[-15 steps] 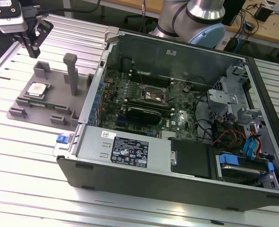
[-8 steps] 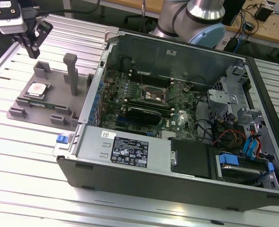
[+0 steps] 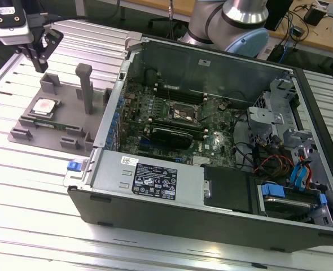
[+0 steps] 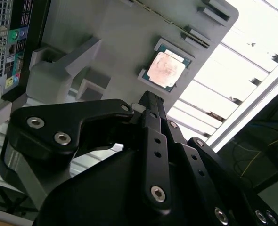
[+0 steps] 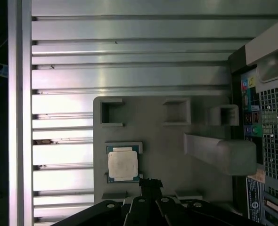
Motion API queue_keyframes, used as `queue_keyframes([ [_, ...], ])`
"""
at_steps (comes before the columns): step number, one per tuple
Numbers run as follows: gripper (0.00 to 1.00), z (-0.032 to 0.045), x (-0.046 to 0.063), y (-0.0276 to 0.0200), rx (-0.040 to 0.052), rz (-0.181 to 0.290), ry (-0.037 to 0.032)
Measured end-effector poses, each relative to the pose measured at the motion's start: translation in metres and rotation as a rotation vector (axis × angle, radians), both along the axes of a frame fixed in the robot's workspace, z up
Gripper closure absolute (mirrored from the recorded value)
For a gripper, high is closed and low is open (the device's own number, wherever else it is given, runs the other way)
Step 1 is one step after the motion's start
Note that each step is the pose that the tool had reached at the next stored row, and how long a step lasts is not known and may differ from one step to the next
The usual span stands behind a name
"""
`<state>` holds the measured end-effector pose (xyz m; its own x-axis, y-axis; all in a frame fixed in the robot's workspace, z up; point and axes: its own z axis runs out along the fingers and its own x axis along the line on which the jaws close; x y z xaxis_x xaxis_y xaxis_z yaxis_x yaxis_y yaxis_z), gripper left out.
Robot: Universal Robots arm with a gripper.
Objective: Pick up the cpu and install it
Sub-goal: 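Pick up the cpu and move it towards the insertion slot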
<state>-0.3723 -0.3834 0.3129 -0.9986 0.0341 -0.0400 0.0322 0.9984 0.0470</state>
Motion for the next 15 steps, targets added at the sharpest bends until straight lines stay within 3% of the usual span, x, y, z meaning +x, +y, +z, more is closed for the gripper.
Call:
queue_keyframes([
  [15, 0.89, -0.0134, -0.004, 0.0, -0.0001, 0.0, 0.0001],
])
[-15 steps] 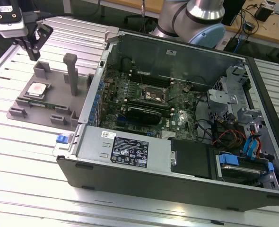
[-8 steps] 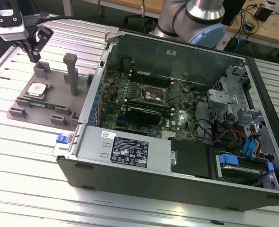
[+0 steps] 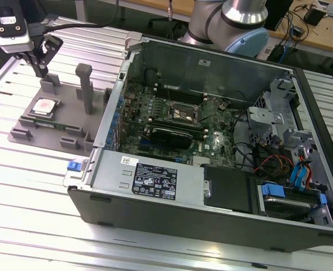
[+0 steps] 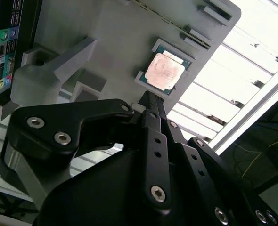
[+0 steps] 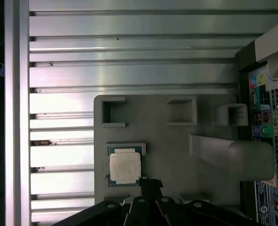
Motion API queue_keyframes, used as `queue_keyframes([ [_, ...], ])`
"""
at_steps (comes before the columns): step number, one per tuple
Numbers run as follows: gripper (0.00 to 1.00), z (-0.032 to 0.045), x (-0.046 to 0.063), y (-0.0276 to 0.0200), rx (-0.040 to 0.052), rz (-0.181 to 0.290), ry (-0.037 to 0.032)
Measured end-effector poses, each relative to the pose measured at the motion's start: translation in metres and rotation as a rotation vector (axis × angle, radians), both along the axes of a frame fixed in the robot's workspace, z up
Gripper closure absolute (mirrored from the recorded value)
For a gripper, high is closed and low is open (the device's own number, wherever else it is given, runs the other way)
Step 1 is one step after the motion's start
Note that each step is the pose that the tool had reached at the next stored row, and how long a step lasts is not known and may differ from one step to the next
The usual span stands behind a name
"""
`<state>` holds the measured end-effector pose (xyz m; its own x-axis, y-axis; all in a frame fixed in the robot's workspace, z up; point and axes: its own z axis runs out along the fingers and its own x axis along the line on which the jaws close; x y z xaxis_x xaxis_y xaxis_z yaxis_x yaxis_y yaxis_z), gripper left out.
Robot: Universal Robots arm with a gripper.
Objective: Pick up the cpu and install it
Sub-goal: 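Pick up the cpu and move it towards the insertion slot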
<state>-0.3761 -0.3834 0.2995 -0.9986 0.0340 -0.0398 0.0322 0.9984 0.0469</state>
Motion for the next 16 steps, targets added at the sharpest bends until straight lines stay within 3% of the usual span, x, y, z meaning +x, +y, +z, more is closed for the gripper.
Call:
queue_keyframes([
  [7, 0.89, -0.0056, -0.003, 0.0, 0.0, 0.0, -0.0001],
  [16, 0.89, -0.0308, -0.007, -0.0001, 0.0001, 0.0, 0.0044],
])
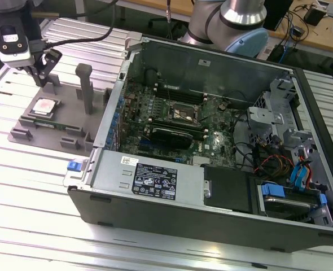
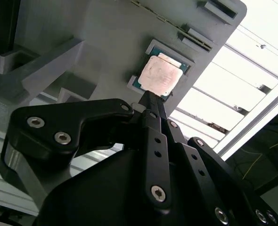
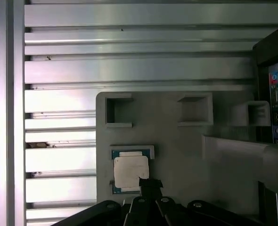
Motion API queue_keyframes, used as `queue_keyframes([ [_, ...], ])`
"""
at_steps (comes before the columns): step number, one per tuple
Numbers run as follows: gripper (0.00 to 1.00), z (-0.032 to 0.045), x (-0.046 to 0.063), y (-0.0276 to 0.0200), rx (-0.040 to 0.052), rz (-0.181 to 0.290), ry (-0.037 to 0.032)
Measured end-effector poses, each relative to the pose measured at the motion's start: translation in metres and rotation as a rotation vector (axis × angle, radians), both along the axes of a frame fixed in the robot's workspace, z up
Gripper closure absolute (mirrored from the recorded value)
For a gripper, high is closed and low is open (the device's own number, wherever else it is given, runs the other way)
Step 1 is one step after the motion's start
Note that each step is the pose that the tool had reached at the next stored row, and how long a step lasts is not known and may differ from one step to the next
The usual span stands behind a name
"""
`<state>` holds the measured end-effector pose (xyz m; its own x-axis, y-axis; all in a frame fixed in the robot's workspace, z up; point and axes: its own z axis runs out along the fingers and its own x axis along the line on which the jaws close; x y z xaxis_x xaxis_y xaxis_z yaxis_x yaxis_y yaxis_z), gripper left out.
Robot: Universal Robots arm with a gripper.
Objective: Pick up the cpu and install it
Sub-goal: 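Pick up the cpu and move it towards the insertion slot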
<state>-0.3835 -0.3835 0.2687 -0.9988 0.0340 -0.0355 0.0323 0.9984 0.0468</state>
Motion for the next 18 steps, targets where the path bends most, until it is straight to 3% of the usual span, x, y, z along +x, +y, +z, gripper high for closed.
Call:
queue_keyframes([
  [6, 0.89, -0.0131, -0.002, 0.0, -0.0001, 0.0, 0.0043],
  [18, 0.89, -0.0395, -0.012, -0.0004, 0.0, 0.005, 0.0058],
])
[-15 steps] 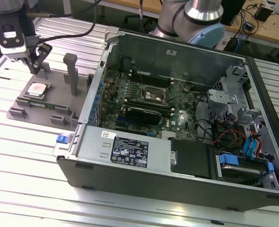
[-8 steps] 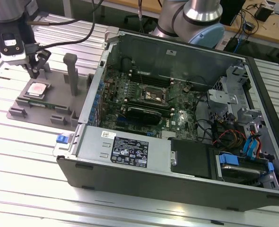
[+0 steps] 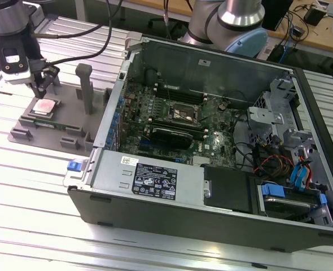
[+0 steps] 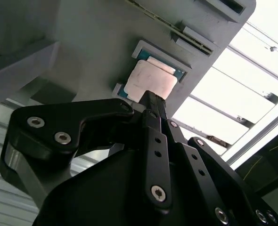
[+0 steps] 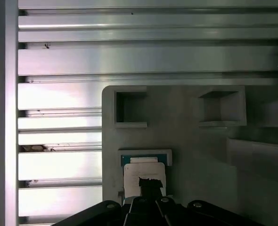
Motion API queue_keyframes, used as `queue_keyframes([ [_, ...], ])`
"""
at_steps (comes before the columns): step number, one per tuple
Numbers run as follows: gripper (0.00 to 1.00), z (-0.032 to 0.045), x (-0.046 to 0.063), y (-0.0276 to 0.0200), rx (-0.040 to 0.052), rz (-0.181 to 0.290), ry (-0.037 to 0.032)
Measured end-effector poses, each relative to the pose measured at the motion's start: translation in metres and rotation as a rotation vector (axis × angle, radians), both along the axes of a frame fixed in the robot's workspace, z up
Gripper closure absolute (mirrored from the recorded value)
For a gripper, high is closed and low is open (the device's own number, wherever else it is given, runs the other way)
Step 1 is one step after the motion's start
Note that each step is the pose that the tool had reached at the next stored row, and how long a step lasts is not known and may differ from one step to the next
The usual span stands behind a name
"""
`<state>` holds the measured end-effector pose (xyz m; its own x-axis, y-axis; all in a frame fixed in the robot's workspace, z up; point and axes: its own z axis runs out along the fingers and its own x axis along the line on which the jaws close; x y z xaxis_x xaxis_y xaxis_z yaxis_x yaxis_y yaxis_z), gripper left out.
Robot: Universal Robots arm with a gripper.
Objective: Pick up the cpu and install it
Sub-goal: 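Pick up the cpu and move it towards the insertion slot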
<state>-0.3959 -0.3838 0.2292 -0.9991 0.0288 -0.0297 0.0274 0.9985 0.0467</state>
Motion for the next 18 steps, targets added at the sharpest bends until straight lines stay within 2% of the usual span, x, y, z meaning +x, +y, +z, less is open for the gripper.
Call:
queue_keyframes([
  [5, 0.89, -0.012, 0.0, -0.001, -0.0001, 0.017, 0.0015],
  [9, 0.89, -0.0213, 0.0, -0.0038, -0.0002, 0.025, 0.0084],
  [18, 0.89, -0.0224, 0.003, -0.0048, 0.0, 0.025, 0.0091],
])
